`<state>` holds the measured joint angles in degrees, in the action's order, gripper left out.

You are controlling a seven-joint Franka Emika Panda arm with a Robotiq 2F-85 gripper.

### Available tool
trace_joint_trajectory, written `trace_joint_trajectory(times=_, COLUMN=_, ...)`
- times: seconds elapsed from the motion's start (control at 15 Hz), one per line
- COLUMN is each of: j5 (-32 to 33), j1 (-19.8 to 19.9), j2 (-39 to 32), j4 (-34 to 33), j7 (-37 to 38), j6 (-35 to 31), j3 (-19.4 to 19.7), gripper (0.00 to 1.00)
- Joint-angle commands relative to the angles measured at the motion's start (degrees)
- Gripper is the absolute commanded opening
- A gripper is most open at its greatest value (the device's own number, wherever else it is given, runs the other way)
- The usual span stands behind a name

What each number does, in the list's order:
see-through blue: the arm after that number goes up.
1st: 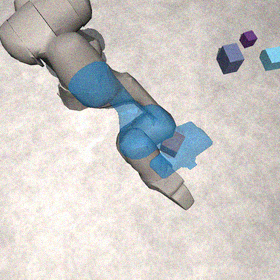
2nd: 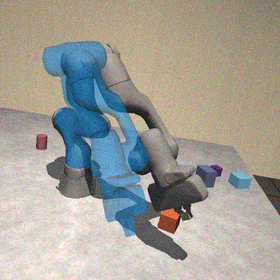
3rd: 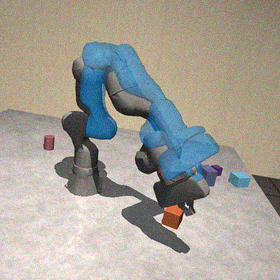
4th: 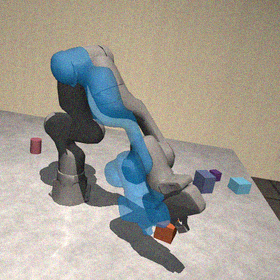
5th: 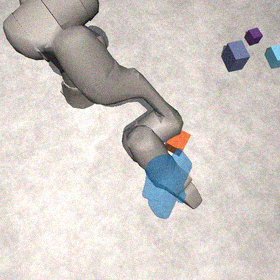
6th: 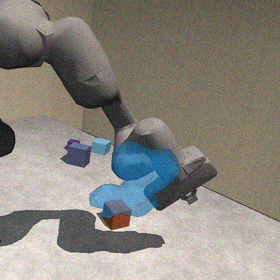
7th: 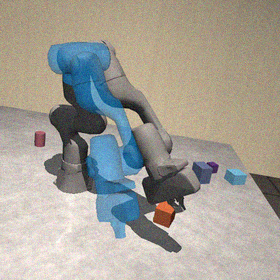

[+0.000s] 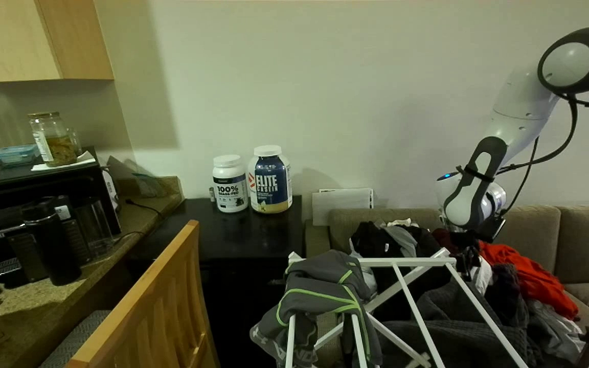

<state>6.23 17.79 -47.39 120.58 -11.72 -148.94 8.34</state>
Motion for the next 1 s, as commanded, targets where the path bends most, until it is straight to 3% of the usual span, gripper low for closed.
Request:
trace_joint_trajectory(times=0.0, j5=-3.1, j1=-2.3, j2=2.5, j4=6.8, j7=5.3, j6=-5.1, j3=-1.0, gripper=1.00)
trace_joint_trajectory(times=0.53, j5=-10.3, j1=-6.2, j2=1.1, j4=12.6, j7=13.4, j6=-17.2, j3=-6.3, gripper=1.00)
trace_joint_trajectory(times=0.93, j5=-13.1, j1=-10.9, j2=-2.4, j4=9.0, j7=18.6, j6=-21.8, j3=-7.4, gripper=1.00)
